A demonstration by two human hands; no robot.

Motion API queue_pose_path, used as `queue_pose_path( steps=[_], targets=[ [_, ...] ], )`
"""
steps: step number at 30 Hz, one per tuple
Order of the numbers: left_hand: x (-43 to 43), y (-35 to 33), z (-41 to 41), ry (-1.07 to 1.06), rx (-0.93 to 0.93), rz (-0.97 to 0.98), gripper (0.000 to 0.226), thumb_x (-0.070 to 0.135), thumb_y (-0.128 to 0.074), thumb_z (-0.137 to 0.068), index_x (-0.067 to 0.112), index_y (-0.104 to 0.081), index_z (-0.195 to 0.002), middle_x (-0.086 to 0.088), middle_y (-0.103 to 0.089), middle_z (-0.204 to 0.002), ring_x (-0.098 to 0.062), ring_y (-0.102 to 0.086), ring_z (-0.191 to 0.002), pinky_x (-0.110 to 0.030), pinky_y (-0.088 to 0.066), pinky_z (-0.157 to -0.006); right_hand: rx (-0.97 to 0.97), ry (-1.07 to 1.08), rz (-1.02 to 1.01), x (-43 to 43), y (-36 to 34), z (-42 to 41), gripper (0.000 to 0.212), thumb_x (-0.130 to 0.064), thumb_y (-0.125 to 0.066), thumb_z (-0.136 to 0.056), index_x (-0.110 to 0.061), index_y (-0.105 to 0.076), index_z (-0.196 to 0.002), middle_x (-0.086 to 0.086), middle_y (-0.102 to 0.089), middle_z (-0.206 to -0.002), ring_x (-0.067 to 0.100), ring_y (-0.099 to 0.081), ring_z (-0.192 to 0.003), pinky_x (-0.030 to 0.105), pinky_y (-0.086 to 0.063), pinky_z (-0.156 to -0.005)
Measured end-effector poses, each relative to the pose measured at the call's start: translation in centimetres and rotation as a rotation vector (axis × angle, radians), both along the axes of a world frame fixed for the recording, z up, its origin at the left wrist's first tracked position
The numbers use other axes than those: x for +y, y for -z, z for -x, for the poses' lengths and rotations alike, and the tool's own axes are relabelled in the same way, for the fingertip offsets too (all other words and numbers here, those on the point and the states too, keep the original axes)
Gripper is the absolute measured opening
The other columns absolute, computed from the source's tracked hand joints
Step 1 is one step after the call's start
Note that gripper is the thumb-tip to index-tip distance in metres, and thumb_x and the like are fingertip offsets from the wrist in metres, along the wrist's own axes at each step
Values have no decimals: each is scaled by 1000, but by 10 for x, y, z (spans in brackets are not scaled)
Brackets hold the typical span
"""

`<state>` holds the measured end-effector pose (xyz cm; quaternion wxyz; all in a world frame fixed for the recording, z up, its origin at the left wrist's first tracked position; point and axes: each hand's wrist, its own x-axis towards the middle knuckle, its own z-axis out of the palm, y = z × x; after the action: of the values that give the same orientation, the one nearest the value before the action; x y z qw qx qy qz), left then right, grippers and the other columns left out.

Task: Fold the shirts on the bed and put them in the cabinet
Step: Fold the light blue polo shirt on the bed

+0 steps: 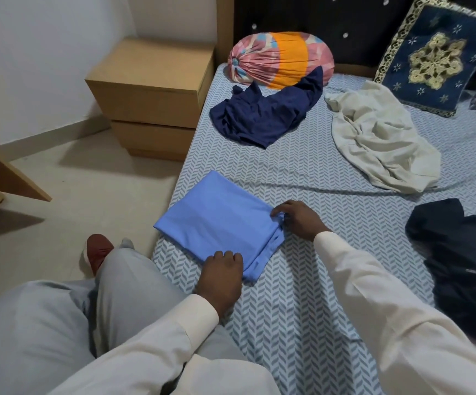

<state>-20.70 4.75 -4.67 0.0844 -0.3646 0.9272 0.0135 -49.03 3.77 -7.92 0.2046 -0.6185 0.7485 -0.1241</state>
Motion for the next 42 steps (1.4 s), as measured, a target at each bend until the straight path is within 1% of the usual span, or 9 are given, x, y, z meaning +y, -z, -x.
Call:
queue_pose_path(
  steps=[3,6,11,15,19,29,34,39,42],
  targets=[
    [-6,-4,-2,60,84,-4,27,19,-72,-63,17,-55,-84,-4,-59,-76,-25,-58,-71,-32,-36,-60,-70,32,31,-1,-4,0,40,-4,-60,-79,-31,-69,-108,1,-64,-109,27,-60,-101,39,-51,-81],
    [-18,-22,-16,121,322,45,21,22,-62,-57,20,-47,-72,-3,-51,-62,-28,-52,-57,-32,-37,-50,-184,114,239,3,-21,-5,28,2,-64,-82,-12,-69,-106,10,-66,-108,27,-62,-98,43,-50,-88],
    [-51,-84,-50,-19,824,-133,8,29,-53,-70,22,-51,-74,6,-55,-66,-13,-53,-63,-26,-37,-58,-372,206,480,22,-90,-14,23,-5,-60,-93,-12,-64,-114,2,-62,-119,19,-59,-113,33,-53,-87],
    [-64,-130,-68,-73,1146,-266,9,16,-63,-73,19,-64,-82,7,-65,-77,-3,-61,-70,-20,-48,-67,-481,142,597,55,-155,-27,11,-10,-58,-93,-4,-63,-101,10,-65,-92,14,-62,-87,28,-48,-77],
    [-71,-143,-62,-142,1342,-489,13,17,-67,-80,13,-71,-92,2,-73,-88,-7,-63,-78,-21,-51,-74,-723,182,668,85,-182,-38,13,-2,-58,-95,6,-61,-104,17,-66,-96,16,-60,-88,26,-48,-78],
    [-127,-61,-17,-296,945,-771,4,16,-71,-88,14,-73,-85,-5,-74,-78,-16,-68,-74,-27,-57,-63,-764,481,259,68,-98,-15,3,-15,-64,-94,-14,-67,-93,8,-68,-79,17,-64,-74,34,-53,-64],
    [-161,-46,22,-458,965,-740,11,28,-70,-85,18,-65,-85,-8,-70,-82,-22,-67,-74,-36,-59,-65,-705,661,281,25,-68,2,14,-33,-70,-87,-22,-65,-93,11,-70,-87,19,-64,-77,37,-55,-62],
    [-188,33,29,-723,597,-850,77,68,-55,-67,3,-60,-109,-25,-67,-106,-37,-68,-92,-45,-56,-80,-699,851,20,20,-19,10,48,-67,-66,-62,-29,-50,-85,14,-56,-71,23,-56,-52,36,-49,-52],
    [-146,33,6,-701,416,-860,77,71,-56,-65,2,-65,-97,-23,-70,-97,-35,-70,-83,-38,-57,-65,-663,832,-177,53,-26,-19,56,-63,-73,-69,-13,-47,-78,15,-51,-61,22,-53,-48,32,-47,-50]
  ],
)
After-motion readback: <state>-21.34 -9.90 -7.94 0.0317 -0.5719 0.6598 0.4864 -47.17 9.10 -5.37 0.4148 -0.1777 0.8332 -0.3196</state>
